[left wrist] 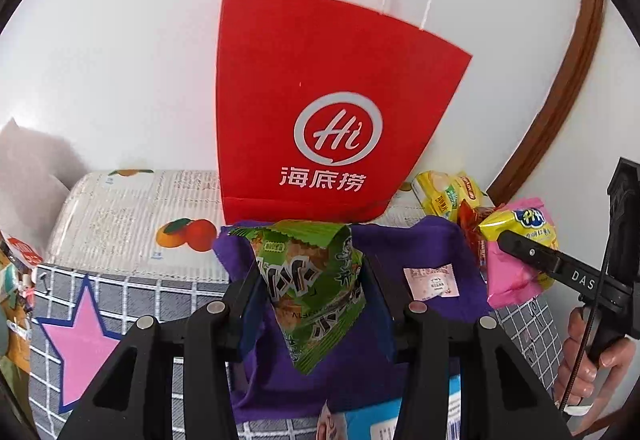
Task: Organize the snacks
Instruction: 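Carry both bags over the purple towel and lower them, then open the right gripper to release the fries bag onto the towel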
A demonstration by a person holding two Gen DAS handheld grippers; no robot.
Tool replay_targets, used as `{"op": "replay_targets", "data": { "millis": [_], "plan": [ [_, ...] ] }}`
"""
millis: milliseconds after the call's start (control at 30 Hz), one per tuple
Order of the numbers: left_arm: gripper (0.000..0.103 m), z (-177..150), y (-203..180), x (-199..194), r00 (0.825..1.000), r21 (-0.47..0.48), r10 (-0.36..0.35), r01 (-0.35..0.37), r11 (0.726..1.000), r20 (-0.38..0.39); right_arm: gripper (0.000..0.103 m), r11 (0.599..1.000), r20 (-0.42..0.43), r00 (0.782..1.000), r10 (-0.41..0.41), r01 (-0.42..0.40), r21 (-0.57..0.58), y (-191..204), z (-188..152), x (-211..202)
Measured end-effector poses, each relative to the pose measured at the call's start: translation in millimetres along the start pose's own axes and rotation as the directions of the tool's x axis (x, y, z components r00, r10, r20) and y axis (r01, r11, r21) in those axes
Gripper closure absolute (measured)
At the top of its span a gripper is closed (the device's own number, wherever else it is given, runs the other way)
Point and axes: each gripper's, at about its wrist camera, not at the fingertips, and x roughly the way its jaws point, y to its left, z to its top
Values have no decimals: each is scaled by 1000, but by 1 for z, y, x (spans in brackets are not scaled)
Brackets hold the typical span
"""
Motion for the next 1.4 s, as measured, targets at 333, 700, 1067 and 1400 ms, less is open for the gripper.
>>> {"op": "replay_targets", "data": {
  "millis": [333, 700, 1067, 1400],
  "plan": [
    [59, -8, 10, 34, 996, -9, -2, 1, 1000, -87, 59, 999, -154, 987, -37, 33, -30, -21, -11, 41],
    [59, -14, 8, 49, 989, -12, -10, 9, 1000, -145, 60, 996, -339, 938, -73, 49, -80, -17, -31, 89],
    [59, -20, -2, 58, 981, 8, -17, 19, 1000, -192, 56, 993, -413, 906, -90, 51, -105, -10, -44, 106],
    [59, -27, -7, 67, 970, 22, -12, 18, 1000, -241, 36, 995, -370, 925, -88, 64, -77, -9, -36, 92]
  ]
}}
